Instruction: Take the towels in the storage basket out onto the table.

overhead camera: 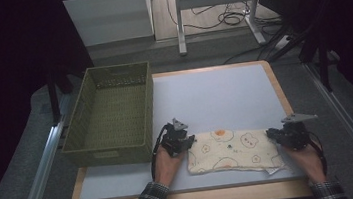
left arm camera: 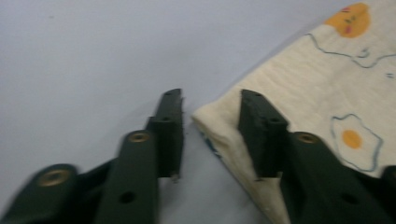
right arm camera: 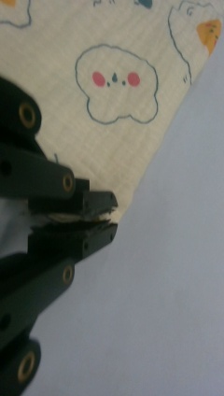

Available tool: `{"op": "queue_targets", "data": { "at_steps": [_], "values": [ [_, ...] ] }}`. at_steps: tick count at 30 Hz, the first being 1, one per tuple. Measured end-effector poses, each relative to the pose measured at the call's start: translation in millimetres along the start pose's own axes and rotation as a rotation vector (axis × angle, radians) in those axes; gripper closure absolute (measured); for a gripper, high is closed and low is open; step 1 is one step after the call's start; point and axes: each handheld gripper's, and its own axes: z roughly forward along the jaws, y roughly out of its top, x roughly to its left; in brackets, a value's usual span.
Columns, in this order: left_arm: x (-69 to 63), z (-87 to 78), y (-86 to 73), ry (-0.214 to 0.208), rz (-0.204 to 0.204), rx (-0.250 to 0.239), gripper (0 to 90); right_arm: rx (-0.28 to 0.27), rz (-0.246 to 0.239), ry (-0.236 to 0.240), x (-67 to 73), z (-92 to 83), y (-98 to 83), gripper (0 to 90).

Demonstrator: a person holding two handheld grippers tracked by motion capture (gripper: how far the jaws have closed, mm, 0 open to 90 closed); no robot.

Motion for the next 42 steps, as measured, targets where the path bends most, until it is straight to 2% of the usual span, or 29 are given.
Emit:
{"op": "queue_targets", "data": {
  "at_steps": [1,3,5,10,12,16,17,19,22,25,28,31,37,42],
  "values": [
    [-1.5,-0.1,-0.5,-0.013,0.012,-0.002,83.0,0.009,-0.008,-0.006,0.9,0.2,1.7,86.8],
    [-3.9,-1.3,-2.4,0.0,0.037,-0.014,85.4,0.014,-0.022,-0.024,0.5,1.2,5.6,87.2],
    [-3.5,-3.6,-5.2,-0.017,0.018,-0.036,85.6,0.004,-0.014,-0.028,-2.7,2.7,10.1,87.3],
    [-7.6,-15.2,-10.9,-0.031,0.005,-0.074,84.7,-0.007,-0.001,-0.03,-10.7,14.8,26.3,87.2],
    [-10.4,-21.1,-13.1,-0.04,0.012,-0.08,84.6,-0.01,-0.004,-0.03,-13.3,21.2,34.9,87.2],
    [-11.9,-26.1,-18.2,-0.025,0.015,-0.076,83.5,0.003,-0.008,-0.028,-16.9,36.8,48.7,87.1],
    [-9.8,-25.4,-18.6,-0.022,0.009,-0.077,81.3,0.011,-0.011,-0.028,-17.1,40.3,50.0,86.9],
    [-4.8,-23.7,-18.5,-0.008,-0.009,-0.089,71.2,0.019,-0.013,-0.026,-17.3,42.9,50.8,85.9],
    [0.3,-20.8,-16.5,-0.011,-0.023,-0.095,62.9,-0.009,0.007,-0.01,-17.5,35.5,50.3,79.8],
    [0.0,-15.4,-14.6,0.002,-0.002,-0.072,57.4,-0.02,0.023,0.003,-17.9,25.8,49.4,73.5],
    [-1.6,-9.6,-14.7,0.042,0.032,-0.044,52.6,-0.022,0.03,0.031,-15.4,17.8,46.9,66.8],
    [1.2,-8.3,-14.3,0.034,0.023,-0.031,48.3,-0.021,0.025,0.063,-9.4,12.6,42.9,61.4],
    [3.9,-7.8,-14.3,0.014,0.02,-0.028,46.6,-0.009,0.014,0.098,4.4,4.3,34.5,50.9],
    [2.9,-7.5,-14.9,0.022,0.027,-0.03,46.6,-0.021,-0.003,0.135,16.1,-4.2,28.1,48.4]
  ]
}}
